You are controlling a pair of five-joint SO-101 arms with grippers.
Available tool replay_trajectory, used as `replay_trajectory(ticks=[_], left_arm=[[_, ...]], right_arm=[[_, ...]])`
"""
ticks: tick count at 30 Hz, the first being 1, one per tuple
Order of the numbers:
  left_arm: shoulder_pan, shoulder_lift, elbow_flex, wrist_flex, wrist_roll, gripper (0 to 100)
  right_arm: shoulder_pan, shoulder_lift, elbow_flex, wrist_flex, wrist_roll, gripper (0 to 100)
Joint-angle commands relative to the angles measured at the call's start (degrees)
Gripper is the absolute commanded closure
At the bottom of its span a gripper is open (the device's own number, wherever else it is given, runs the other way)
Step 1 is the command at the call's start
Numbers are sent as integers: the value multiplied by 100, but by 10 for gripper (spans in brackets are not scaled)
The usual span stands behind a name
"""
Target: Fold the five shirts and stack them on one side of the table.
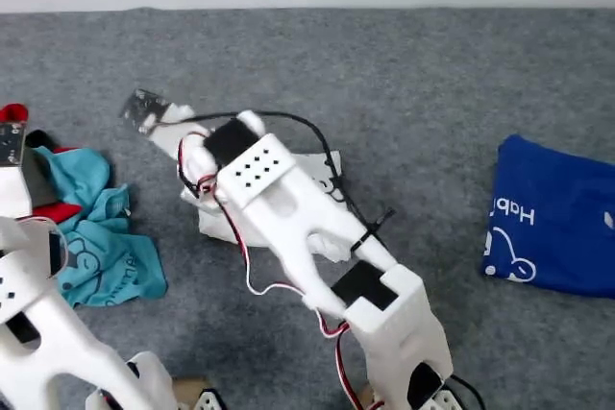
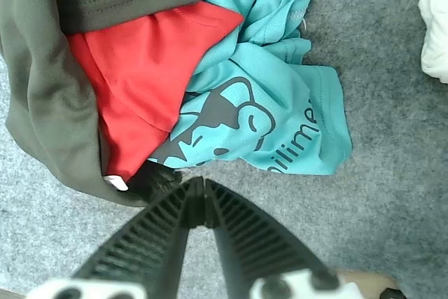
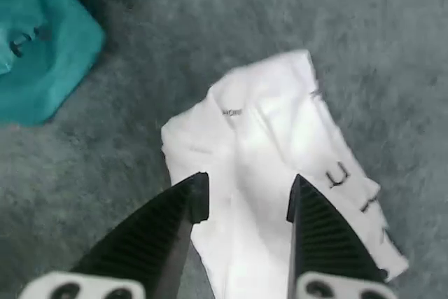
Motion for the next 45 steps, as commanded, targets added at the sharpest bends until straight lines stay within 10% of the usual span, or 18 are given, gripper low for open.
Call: replay_trajectory(ticks=[1, 13, 32, 45], left_arm=[[26, -123, -13, 105, 35, 994], [26, -123, -13, 105, 35, 994], [26, -123, -13, 105, 62, 994], [26, -123, -13, 105, 62, 994]], right_arm=[[259, -40, -923, 541, -18, 891], [2466, 857, -853, 1402, 949, 988], [84, 796, -1284, 1930, 949, 988], [1015, 743, -1248, 1824, 993, 988]])
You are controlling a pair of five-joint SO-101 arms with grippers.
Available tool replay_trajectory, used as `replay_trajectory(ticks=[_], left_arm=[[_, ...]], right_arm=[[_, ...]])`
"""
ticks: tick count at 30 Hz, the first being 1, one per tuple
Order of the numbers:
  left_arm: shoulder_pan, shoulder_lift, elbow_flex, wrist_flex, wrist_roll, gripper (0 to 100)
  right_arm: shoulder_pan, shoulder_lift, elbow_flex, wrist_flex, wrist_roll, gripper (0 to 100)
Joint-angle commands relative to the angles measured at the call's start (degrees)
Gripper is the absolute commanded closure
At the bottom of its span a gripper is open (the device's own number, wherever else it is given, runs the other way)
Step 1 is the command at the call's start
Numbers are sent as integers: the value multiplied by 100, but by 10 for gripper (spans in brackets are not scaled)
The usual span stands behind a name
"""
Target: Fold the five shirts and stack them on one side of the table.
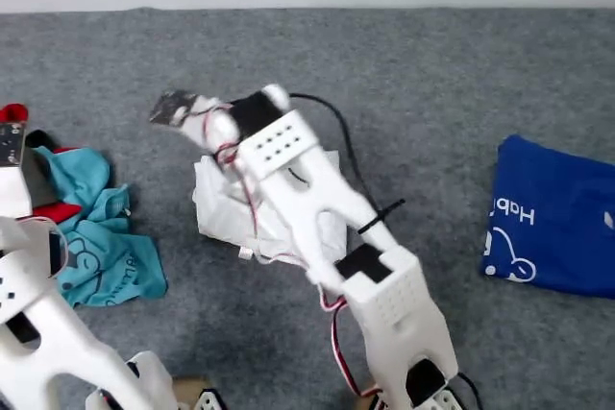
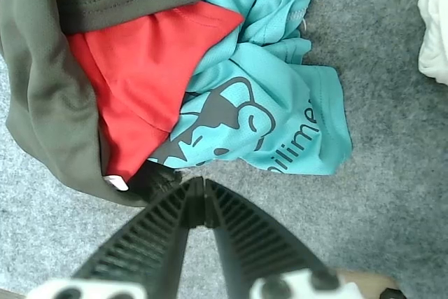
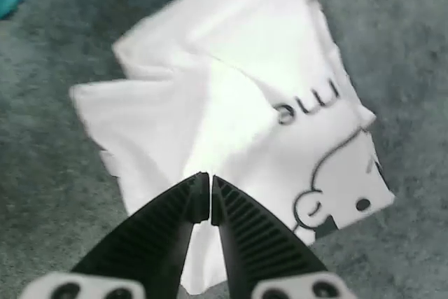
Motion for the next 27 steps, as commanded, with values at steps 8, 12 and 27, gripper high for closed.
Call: replay_trajectory(ticks=[8, 12, 27], left_arm=[[0, -123, -13, 114, 62, 994], [0, -123, -22, 114, 62, 994], [0, -123, -22, 114, 53, 994]], right_arm=[[400, 391, -519, -31, 26, 988], [558, 778, -519, -259, 35, 988], [-1402, -277, 246, 242, -229, 988]])
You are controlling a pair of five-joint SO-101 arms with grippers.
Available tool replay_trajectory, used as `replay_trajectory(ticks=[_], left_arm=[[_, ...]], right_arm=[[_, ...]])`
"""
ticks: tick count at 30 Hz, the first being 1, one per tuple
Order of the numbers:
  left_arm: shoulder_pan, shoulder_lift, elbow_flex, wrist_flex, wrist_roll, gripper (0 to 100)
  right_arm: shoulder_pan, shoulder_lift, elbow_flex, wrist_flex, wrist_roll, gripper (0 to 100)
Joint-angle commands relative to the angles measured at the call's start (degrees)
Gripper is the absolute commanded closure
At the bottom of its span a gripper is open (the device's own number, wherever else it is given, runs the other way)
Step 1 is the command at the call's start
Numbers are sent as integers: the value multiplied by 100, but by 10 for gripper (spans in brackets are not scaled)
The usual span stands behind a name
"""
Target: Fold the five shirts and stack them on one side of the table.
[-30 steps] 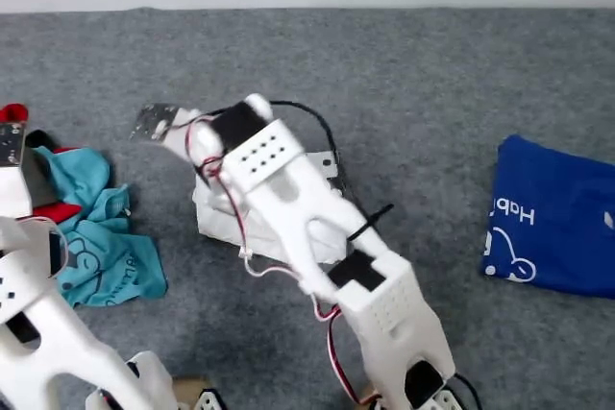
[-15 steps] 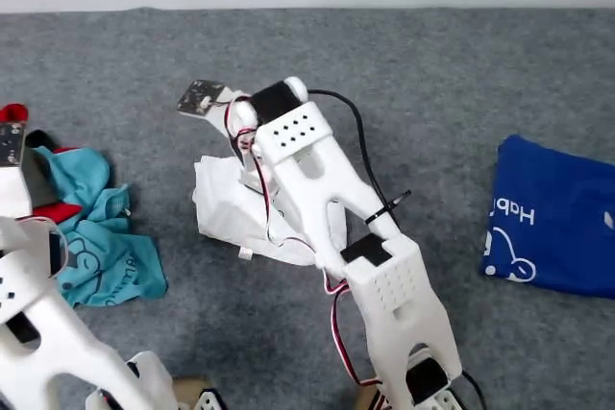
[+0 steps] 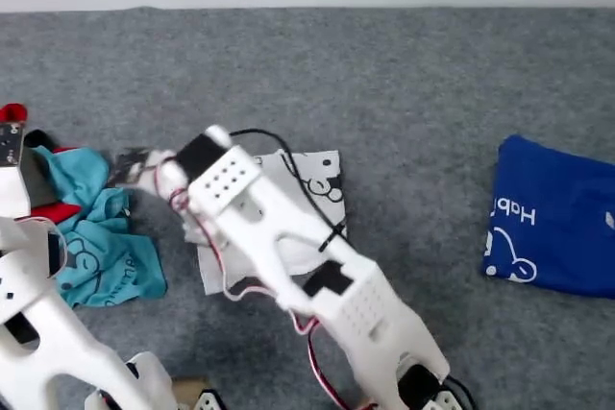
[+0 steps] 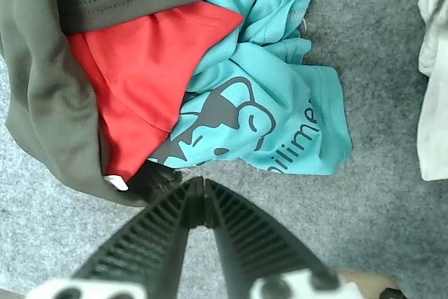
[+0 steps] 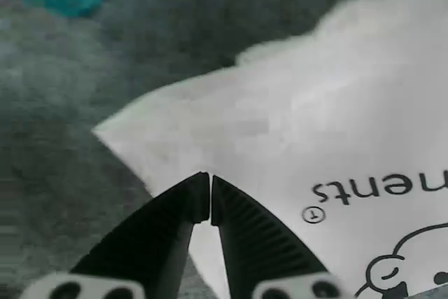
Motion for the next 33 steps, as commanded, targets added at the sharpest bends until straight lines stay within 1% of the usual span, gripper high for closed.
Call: replay_trajectory(ticks=[1, 4, 7, 10, 12, 14, 17, 19, 25, 33], left_arm=[[0, -123, -22, 114, 53, 994], [0, -123, -22, 114, 53, 994], [9, -123, -22, 114, 53, 994], [26, -123, -22, 114, 62, 994], [26, -123, -22, 114, 62, 994], [26, -123, -22, 114, 62, 994], [18, -123, -22, 114, 62, 994], [18, -123, -22, 114, 62, 994], [9, -123, -22, 114, 62, 994], [26, -123, -13, 114, 62, 994]], right_arm=[[4, -875, 105, 215, -53, 988], [541, -1042, 88, 40, -53, 988], [1095, -954, 88, -488, -62, 985], [1314, -848, 88, -1174, -88, 983], [1305, -813, 88, -1516, -105, 964], [1182, -804, 88, -1798, -237, 909], [1077, -778, 88, -2255, -914, 820], [1042, -690, 88, -2563, -1213, 787], [875, -207, 88, -2967, -1240, 786], [655, 110, 88, -3160, -1240, 785]])
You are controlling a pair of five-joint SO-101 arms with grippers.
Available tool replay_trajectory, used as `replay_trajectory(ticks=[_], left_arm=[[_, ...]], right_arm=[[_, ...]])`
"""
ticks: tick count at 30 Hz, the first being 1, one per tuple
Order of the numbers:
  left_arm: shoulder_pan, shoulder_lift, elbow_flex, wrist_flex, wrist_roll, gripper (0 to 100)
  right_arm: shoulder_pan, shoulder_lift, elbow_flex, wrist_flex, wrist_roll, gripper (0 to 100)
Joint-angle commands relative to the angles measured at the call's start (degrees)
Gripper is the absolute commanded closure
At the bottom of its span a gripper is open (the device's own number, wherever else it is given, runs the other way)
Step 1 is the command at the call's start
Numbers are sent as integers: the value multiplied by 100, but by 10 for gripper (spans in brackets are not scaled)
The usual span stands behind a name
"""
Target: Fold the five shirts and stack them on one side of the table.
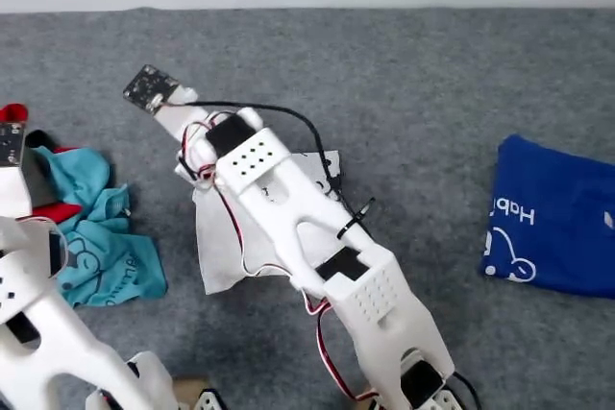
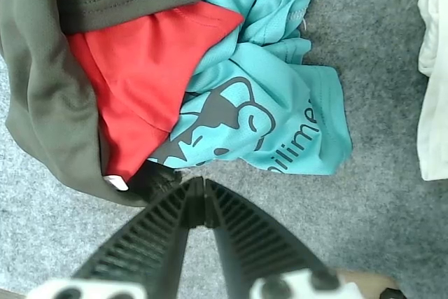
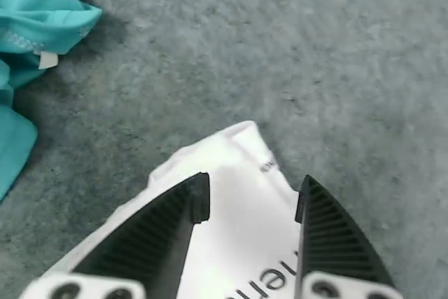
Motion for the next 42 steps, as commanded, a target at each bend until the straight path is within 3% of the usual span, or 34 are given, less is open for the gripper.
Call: replay_trajectory(ticks=[1, 10, 16, 28, 38, 42], left_arm=[[26, -123, -13, 114, 62, 994], [26, -114, -13, 114, 44, 994], [26, -114, -13, 105, 44, 994], [35, -97, -13, 105, 35, 994], [35, -97, -13, 105, 35, 994], [35, -105, -13, 105, 35, 994]], right_arm=[[-57, -40, -44, -163, -62, 785], [66, 725, -79, -374, 97, 791], [92, 734, -492, -295, 826, 988], [418, 778, -2365, 831, 1037, 988], [708, 1332, -2382, -13, 1037, 985], [708, 1596, -2382, -365, 1002, 905]])
